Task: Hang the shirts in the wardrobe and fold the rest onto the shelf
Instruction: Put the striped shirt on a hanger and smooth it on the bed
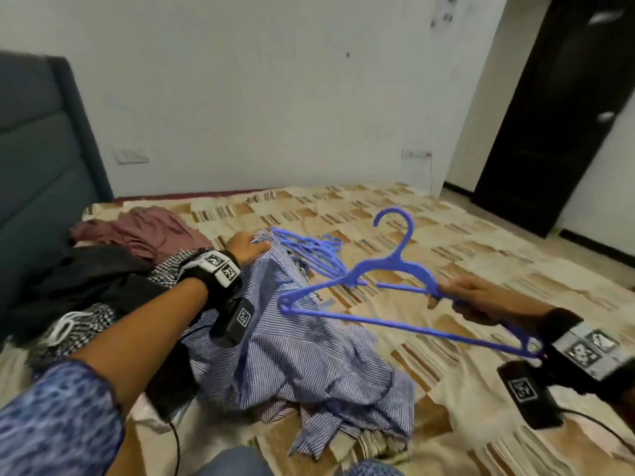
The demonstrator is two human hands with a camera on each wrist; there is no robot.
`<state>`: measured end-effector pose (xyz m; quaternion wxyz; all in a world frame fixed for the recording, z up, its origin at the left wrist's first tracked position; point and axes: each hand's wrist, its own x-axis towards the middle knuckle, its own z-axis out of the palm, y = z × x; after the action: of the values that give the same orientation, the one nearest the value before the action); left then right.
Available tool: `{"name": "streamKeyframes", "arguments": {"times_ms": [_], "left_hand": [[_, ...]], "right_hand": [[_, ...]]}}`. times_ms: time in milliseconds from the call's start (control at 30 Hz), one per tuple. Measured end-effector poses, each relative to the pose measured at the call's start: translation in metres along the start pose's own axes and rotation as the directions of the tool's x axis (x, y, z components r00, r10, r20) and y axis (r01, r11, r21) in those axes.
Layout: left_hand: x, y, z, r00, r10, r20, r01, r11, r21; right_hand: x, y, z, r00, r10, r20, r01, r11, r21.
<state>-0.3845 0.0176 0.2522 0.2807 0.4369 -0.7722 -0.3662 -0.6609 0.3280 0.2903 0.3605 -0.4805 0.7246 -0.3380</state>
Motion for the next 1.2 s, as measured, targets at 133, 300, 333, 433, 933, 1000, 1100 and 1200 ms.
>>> {"name": "streamKeyframes", "arguments": {"times_ms": [133,300,333,433,933,1000,1100,1200], "left_hand": [[-0.022,0.032,-0.003,0.994,0.072,-0.084,-0.072,0.997,0.002],[-0.043,0.066,-0.014,0.958,0.191,-0.214,-0.197,0.980,-0.007],[-0.047,0.071,-0.017,0.942,0.220,-0.251,-0.227,0.974,0.002],[-0.058,0.084,-0.021,0.915,0.302,-0.266,-0.328,0.943,-0.056],[-0.059,0.078,-0.091,0.958,0.262,0.116,-0.285,0.915,0.286],[-0.058,0.081,-0.083,0.932,0.355,0.078,-0.362,0.890,0.276],[-0.060,0.091,-0.061,0.908,0.396,0.136,-0.414,0.896,0.161],[-0.063,0.097,-0.038,0.903,0.328,0.278,-0.407,0.861,0.306]], "right_hand": [[-0.018,-0.023,0.026,0.990,-0.044,-0.137,0.029,0.994,-0.107],[-0.016,-0.031,0.060,0.857,-0.141,-0.496,0.006,0.965,-0.263],[-0.016,-0.032,0.063,0.836,-0.148,-0.529,0.021,0.971,-0.239],[-0.018,-0.039,0.073,0.825,-0.193,-0.531,0.119,0.978,-0.171],[-0.019,-0.030,0.083,0.901,-0.161,-0.403,0.226,0.967,0.121],[-0.019,-0.028,0.083,0.910,-0.171,-0.378,0.227,0.968,0.110],[-0.018,-0.028,0.087,0.928,-0.183,-0.326,0.230,0.967,0.111],[-0.017,-0.029,0.093,0.926,-0.210,-0.312,0.236,0.971,0.045]]}}
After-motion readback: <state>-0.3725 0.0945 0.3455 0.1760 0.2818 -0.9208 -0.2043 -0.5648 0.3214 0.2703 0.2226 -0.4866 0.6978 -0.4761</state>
